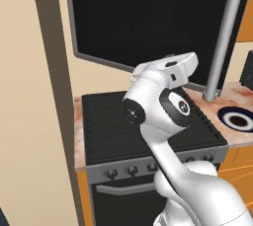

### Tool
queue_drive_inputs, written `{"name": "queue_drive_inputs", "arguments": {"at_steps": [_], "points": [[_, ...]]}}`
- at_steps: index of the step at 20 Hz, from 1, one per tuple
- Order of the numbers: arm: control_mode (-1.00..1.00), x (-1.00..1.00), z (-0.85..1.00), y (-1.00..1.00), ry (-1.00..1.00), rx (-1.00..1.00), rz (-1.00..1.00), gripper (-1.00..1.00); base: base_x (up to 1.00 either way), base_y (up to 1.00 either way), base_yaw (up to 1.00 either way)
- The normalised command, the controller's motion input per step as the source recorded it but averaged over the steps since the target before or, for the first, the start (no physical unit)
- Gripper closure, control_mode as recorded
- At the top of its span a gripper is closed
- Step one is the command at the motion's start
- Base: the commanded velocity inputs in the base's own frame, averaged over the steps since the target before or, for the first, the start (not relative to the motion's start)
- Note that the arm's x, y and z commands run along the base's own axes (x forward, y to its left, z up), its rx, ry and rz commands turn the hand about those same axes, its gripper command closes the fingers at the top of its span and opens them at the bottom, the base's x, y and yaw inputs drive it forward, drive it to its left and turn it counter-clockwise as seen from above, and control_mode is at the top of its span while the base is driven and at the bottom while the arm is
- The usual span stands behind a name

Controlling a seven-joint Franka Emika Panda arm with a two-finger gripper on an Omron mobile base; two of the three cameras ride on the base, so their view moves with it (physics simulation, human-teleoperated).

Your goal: Pick the mushroom from the counter and place it in the microwave. Then turn on the microwave.

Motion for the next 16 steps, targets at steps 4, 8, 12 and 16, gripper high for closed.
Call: {"name": "queue_drive_inputs", "arguments": {"at_steps": [4, 8, 12, 16], "points": [[-1.0, 0.65, 0.08, -0.4, 0.12, 0.1, 0.19, 1.0, 0.0, 0.0, 0.0], [-1.0, 0.48, 0.12, -0.34, 0.11, 0.1, 0.22, 1.0, 0.0, 0.0, 0.0], [-1.0, 0.39, 0.07, -0.29, 0.09, 0.1, 0.25, 1.0, 0.0, 0.0, 0.0], [-1.0, 0.45, 0.0, -0.27, 0.11, 0.12, 0.26, 1.0, 0.0, 0.0, 0.0]]}}
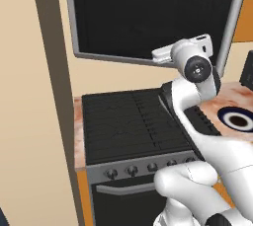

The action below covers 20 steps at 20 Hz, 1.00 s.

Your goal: Pick the mushroom from the counter and place it in the microwave. Then turn on the microwave.

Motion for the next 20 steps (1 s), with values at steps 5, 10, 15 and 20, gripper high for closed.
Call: {"name": "queue_drive_inputs", "arguments": {"at_steps": [5, 10, 15, 20], "points": [[-1.0, 0.38, 0.01, -0.19, 0.1, 0.11, 0.27, 1.0, 0.0, 0.0, 0.0], [-1.0, 0.32, 0.04, -0.07, 0.1, 0.09, 0.28, 1.0, 0.0, 0.0, 0.0], [-1.0, 0.27, 0.1, 0.0, 0.1, 0.06, 0.24, 1.0, 0.0, 0.0, 0.0], [-1.0, 0.38, 0.13, 0.0, 0.08, 0.03, 0.18, 1.0, 0.0, 0.0, 0.0]]}}
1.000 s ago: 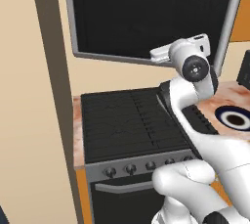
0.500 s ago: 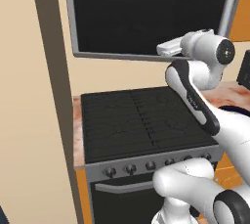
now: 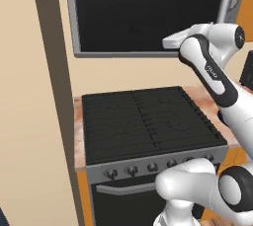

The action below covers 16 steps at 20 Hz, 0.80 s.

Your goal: Pick the mushroom from the counter and place it in the microwave. Then turn on the microwave.

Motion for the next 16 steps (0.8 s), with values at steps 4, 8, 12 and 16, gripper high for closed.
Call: {"name": "queue_drive_inputs", "arguments": {"at_steps": [4, 8, 12, 16], "points": [[-1.0, 0.29, 0.17, 0.0, 0.05, 0.01, 0.16, 1.0, 0.0, 0.0, 0.0], [-1.0, 0.12, 0.2, 0.0, 0.02, 0.0, 0.14, 1.0, 0.0, 0.0, 0.0], [-1.0, 0.03, 0.18, 0.0, 0.02, 0.0, 0.13, 1.0, 0.0, 0.0, 0.0], [-1.0, 0.02, 0.11, 0.0, 0.01, 0.0, 0.12, 1.0, 0.0, 0.0, 0.0]]}}
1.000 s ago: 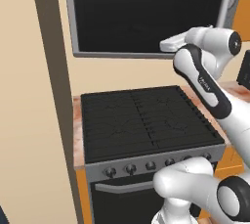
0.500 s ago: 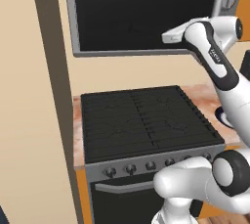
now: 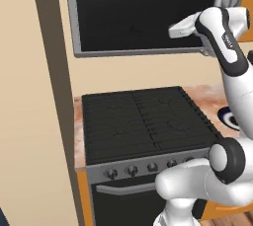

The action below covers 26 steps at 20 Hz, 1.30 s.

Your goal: Pick the mushroom from the counter and place it in the microwave. Then turn on the microwave.

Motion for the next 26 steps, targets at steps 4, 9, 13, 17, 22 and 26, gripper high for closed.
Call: {"name": "queue_drive_inputs", "arguments": {"at_steps": [4, 9, 13, 17, 22, 26], "points": [[-1.0, 0.13, 0.03, 0.0, 0.02, 0.0, 0.12, 1.0, 0.0, 0.0, 0.0], [-1.0, 0.27, 0.0, 0.0, 0.0, 0.0, 0.11, 1.0, 0.0, 0.0, 0.0], [-1.0, 0.24, 0.0, 0.0, 0.0, 0.0, 0.11, 1.0, 0.0, 0.0, 0.0], [-1.0, 0.02, 0.0, 0.0, 0.0, 0.0, 0.1, 1.0, 0.0, 0.0, 0.0], [-1.0, -0.87, 0.3, -0.21, -0.01, -0.04, 0.02, 1.0, 0.0, 0.0, 0.0], [-1.0, -1.0, 0.34, -0.3, -0.01, -0.06, 0.0, 1.0, 0.0, 0.0, 0.0]]}}
